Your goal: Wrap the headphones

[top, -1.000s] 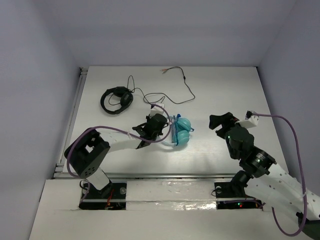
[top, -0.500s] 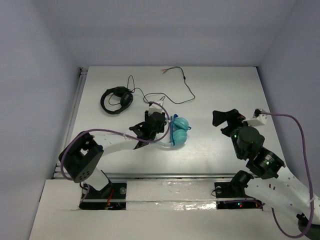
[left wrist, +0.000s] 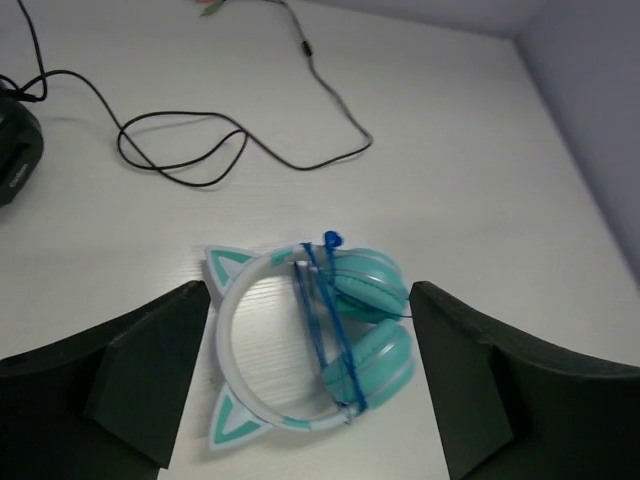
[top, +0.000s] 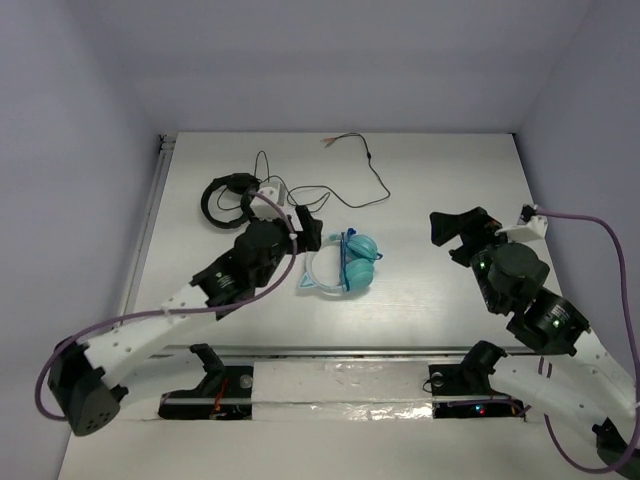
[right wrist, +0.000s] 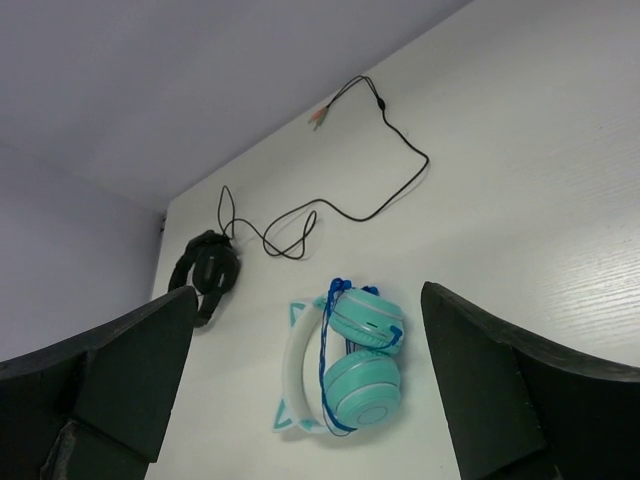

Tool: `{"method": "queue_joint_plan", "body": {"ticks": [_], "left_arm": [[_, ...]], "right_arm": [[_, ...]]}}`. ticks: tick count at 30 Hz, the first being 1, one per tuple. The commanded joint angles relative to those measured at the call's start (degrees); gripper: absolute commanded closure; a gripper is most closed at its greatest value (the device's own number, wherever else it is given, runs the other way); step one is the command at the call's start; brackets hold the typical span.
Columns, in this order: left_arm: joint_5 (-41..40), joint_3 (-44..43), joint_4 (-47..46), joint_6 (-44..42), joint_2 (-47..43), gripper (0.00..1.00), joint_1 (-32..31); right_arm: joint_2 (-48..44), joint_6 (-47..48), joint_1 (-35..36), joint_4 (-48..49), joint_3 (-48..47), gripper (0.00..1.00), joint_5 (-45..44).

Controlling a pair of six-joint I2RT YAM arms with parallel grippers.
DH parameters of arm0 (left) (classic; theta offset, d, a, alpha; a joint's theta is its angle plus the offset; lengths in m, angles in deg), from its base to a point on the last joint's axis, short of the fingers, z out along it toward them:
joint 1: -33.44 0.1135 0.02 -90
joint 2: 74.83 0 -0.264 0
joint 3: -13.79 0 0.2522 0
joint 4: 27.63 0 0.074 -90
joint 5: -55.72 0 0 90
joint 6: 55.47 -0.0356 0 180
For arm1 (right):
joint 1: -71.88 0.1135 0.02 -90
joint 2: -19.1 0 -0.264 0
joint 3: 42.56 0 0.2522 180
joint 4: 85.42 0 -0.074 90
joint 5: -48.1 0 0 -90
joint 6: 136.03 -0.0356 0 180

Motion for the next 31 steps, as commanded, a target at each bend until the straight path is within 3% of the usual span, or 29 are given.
{"method": "queue_joint_plan", "body": {"ticks": [1,2,4,7,14,19,31], "left_arm": [[3.2,-2.1,4.6,2.3,-10.1,0.18,0.0],[3.5,-2.0,7.2,3.2,-12.3,0.07,0.0],[3.7,-2.1,11.2,3.4,-18.4,0.01,0.0],[2.0,-2.5,15.7,3.7,-24.9,0.01,0.0],[-4.0,-5.5,26.2,3.5,-30.4,0.01,0.0],[-5.5,-6.0,26.9,2.7,-31.1,0.01,0.0],[-5.7,-5.1,26.0,2.0,-30.0,0.01,0.0]], "right_arm": [[-0.5,0.8,-0.5,-4.1,-2.7,0.00,1.8],[-2.2,1.2,-0.5,-4.0,-1.8,0.00,2.9],[-4.4,2.1,-0.5,-3.6,-0.7,0.00,4.3],[-8.0,2.2,-0.5,-4.3,0.2,0.00,4.7],[-13.3,4.8,-0.5,-0.3,0.0,0.00,7.7],[-13.7,6.3,-0.5,2.0,-0.7,0.00,9.0],[-12.5,4.2,-0.5,2.1,-0.3,0.00,2.9]]}}
